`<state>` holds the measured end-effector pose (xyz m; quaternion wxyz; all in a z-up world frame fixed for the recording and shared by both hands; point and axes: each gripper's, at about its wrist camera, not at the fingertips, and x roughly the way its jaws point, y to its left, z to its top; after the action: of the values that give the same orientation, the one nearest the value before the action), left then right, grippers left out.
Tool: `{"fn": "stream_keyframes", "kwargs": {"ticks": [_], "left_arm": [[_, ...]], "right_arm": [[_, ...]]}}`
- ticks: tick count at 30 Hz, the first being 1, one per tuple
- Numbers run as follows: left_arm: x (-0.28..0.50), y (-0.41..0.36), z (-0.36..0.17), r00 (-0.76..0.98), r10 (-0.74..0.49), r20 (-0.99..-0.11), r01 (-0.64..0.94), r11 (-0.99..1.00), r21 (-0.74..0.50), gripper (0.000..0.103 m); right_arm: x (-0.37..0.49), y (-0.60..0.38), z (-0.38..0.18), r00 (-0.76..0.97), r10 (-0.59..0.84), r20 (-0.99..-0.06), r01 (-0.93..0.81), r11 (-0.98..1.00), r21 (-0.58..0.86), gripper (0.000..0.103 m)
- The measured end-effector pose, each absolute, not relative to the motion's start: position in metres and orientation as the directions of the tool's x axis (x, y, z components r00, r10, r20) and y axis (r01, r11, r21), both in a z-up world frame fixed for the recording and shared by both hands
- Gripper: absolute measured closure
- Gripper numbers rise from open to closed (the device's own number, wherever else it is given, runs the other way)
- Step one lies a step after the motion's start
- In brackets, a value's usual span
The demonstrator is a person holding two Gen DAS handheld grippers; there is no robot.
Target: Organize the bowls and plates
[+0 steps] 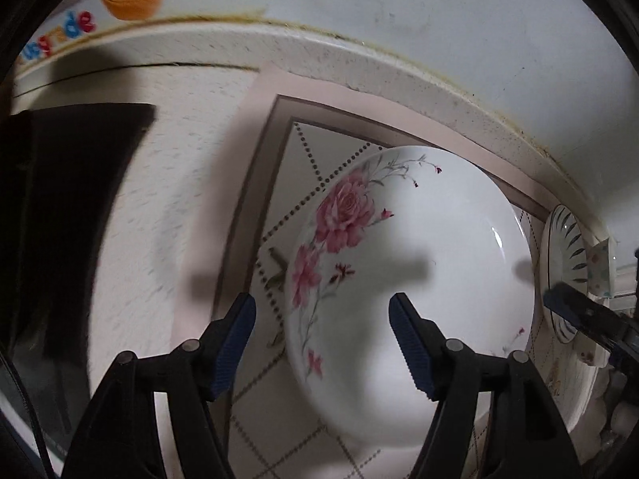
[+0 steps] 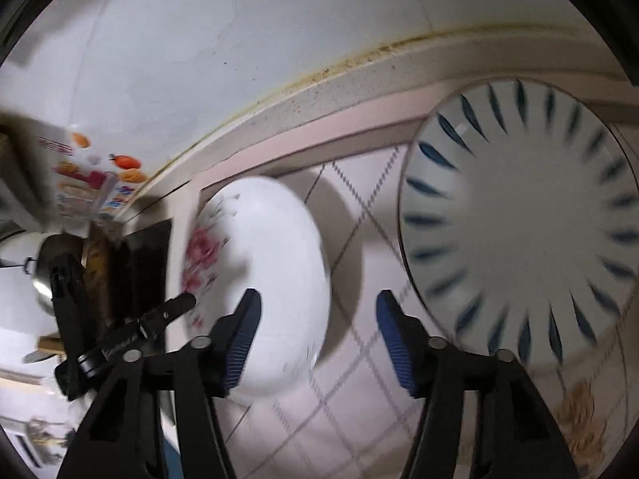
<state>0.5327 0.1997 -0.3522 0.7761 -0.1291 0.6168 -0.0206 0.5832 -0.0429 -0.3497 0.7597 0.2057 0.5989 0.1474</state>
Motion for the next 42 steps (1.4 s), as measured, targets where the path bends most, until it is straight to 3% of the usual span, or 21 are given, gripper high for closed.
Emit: {"fn": "stream_keyframes", "kwargs": {"ticks": [1, 2, 3, 6, 15, 29, 42], "left_arm": [[0.534, 0.199, -0.354, 0.242, -0.21, -0.947, -0.122, 0.962, -0.244, 0.057], [0.535, 0.198, -0.356, 0.236, -0.215, -0.948, -0.119, 0.961, -0.248, 0.066], [0.536, 0.198, -0.357, 0.235, -0.207, -0.95, -0.121, 0.963, -0.24, 0.067], [0.534, 0.202, -0.359, 0.251, -0.212, -0.945, -0.128, 0.96, -0.249, 0.072], [0.528, 0.196, -0.346, 0.267, -0.201, -0.942, -0.114, 0.965, -0.238, 0.075], [0.43, 0.109, -0.279, 0.273, -0.253, -0.928, -0.064, 0.958, -0.28, 0.075], [0.347, 0.015, -0.322, 0.15, -0.243, -0.958, -0.045, 0.967, -0.252, 0.075]], "right_arm": [[0.588, -0.038, -0.354, 0.238, 0.466, -0.852, 0.018, 0.875, 0.483, 0.057], [0.594, -0.034, -0.361, 0.232, 0.464, -0.855, 0.021, 0.876, 0.481, 0.071], [0.6, -0.032, -0.366, 0.222, 0.461, -0.859, 0.022, 0.878, 0.477, 0.08], [0.609, -0.02, -0.383, 0.199, 0.436, -0.878, 0.01, 0.895, 0.446, 0.093], [0.6, -0.027, -0.385, 0.228, 0.432, -0.872, 0.0, 0.896, 0.444, 0.094], [0.5, -0.111, -0.315, 0.193, 0.459, -0.867, -0.063, 0.888, 0.456, 0.094], [0.373, -0.208, -0.327, 0.123, 0.41, -0.904, -0.047, 0.912, 0.407, 0.094]]}}
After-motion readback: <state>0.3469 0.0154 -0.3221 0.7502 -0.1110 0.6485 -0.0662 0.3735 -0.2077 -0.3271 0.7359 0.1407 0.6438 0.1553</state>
